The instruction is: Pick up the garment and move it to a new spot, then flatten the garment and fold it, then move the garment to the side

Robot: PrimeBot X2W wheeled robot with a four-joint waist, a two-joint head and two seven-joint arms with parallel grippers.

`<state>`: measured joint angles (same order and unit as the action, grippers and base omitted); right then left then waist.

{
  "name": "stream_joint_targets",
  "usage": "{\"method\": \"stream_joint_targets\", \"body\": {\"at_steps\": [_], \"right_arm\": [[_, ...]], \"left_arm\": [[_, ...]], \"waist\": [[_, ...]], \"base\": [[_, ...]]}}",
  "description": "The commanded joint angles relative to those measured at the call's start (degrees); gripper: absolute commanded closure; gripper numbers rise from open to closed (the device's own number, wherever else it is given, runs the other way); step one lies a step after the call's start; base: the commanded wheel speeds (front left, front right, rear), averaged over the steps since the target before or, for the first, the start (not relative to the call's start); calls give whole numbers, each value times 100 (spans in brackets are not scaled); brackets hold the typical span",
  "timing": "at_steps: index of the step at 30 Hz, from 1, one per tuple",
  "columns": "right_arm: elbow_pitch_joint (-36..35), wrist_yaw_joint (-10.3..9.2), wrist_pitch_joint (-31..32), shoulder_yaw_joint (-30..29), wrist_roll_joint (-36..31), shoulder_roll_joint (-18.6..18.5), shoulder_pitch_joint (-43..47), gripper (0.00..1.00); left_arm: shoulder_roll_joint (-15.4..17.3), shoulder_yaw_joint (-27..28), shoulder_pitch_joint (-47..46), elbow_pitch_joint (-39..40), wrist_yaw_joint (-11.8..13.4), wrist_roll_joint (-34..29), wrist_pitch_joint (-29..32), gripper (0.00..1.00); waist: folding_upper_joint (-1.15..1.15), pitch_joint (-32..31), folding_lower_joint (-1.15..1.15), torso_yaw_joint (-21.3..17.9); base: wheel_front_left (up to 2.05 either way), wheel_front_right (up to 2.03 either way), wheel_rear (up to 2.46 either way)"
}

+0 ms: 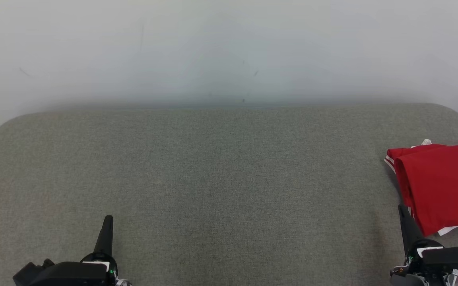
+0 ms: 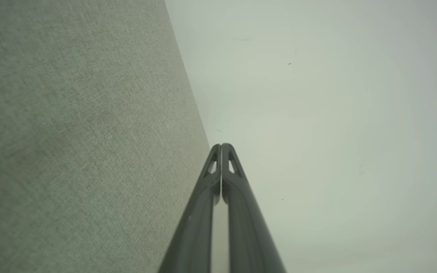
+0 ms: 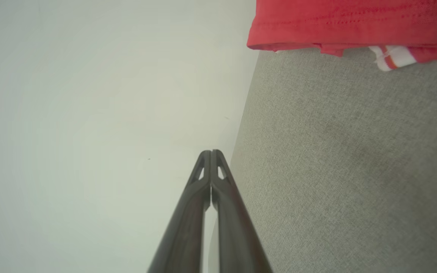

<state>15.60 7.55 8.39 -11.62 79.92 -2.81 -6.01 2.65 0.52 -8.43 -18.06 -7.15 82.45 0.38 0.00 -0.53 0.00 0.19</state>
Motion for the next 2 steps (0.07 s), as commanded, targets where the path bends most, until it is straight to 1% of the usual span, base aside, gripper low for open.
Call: {"method": "stream_joint_targets", "body": {"at_steps": [1, 2], "right_arm": [[-21, -9, 26, -25, 143, -11, -114, 100], [-20, -9, 36, -31, 184, -11, -118, 100]], "left_arm": [[32, 1, -124, -5, -48, 138, 31, 100], [32, -2, -139, -10, -48, 183, 37, 100]], "waist": [[0, 4, 0, -1], [0, 7, 0, -2]], "base": [[0, 0, 0], [0, 0, 0]]}}
